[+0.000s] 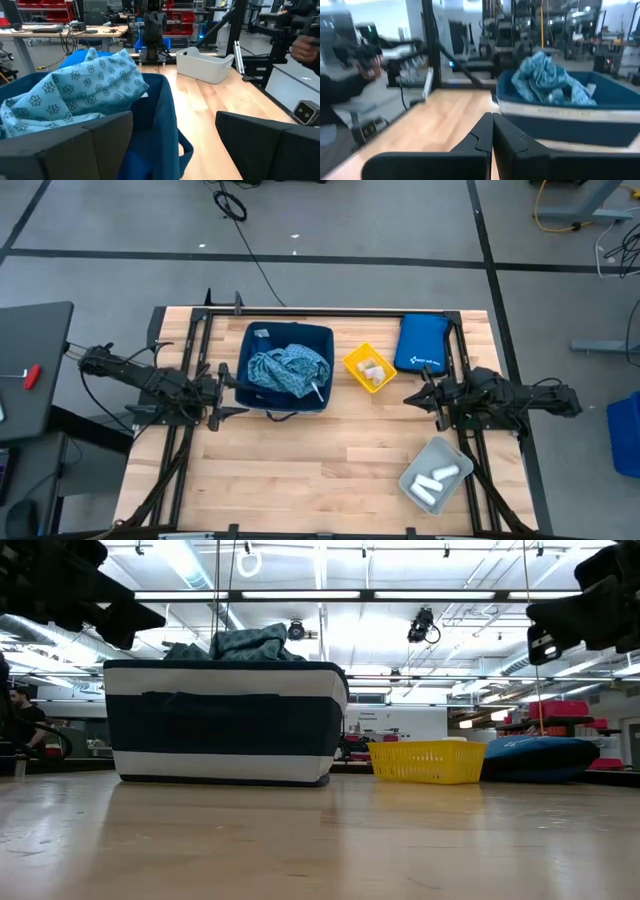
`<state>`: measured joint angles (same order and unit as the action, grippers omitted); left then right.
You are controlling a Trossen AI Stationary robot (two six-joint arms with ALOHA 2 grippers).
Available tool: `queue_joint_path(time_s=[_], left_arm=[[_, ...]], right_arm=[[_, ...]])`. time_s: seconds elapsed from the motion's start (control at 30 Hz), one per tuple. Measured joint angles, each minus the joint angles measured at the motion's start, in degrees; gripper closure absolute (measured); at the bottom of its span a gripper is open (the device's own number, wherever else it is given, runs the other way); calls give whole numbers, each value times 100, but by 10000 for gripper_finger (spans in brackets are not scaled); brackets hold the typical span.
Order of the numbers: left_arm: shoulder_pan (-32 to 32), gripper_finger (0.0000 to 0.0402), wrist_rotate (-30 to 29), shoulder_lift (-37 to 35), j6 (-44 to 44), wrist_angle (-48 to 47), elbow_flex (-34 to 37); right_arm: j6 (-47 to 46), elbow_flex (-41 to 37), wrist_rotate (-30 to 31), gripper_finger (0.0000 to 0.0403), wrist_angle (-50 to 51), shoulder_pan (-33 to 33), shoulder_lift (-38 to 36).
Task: Pick & place medical supplies in basket/bin
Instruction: Return to Home Position
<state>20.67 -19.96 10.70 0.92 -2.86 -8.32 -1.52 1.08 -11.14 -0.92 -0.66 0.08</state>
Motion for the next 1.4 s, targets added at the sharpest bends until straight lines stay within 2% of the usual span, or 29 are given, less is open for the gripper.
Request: queue_joint_path(time_s=[0.13, 0.3, 0.5, 0.7, 0.77, 0.87, 0.93, 1.1, 1.2, 1.4], left_arm=[[0, 114, -92, -58, -2, -10, 0], [4, 115, 210, -368, -141, -4, 0], [1, 118, 160, -870, -245, -49, 0], [-4, 118, -1152, -1068, -90, -16, 0], [-2, 118, -1214, -1071, -83, 265, 85], [-2, 118, -792, -1067, -567, 1632, 680], [0, 118, -233, -1048, -768, 1937, 762], [-2, 118, 142, -981, -654, 1627, 765], [0, 118, 275, -1010, -491, 823, 744], [-13, 124, 240, -1039, -291, 541, 719]], right_arm=[[128, 149, 95, 394, 490, -22, 19], [83, 146, 58, 394, 492, -22, 19], [81, 146, 39, 394, 491, -20, 19], [57, 146, 33, 394, 491, -20, 21], [50, 146, 33, 394, 491, -20, 21], [53, 144, 19, 394, 471, -20, 21], [55, 142, 15, 394, 458, -20, 24], [0, 142, 16, 394, 457, -20, 24], [-65, 142, -40, 394, 456, -20, 24], [103, 136, -873, 394, 327, -20, 24]])
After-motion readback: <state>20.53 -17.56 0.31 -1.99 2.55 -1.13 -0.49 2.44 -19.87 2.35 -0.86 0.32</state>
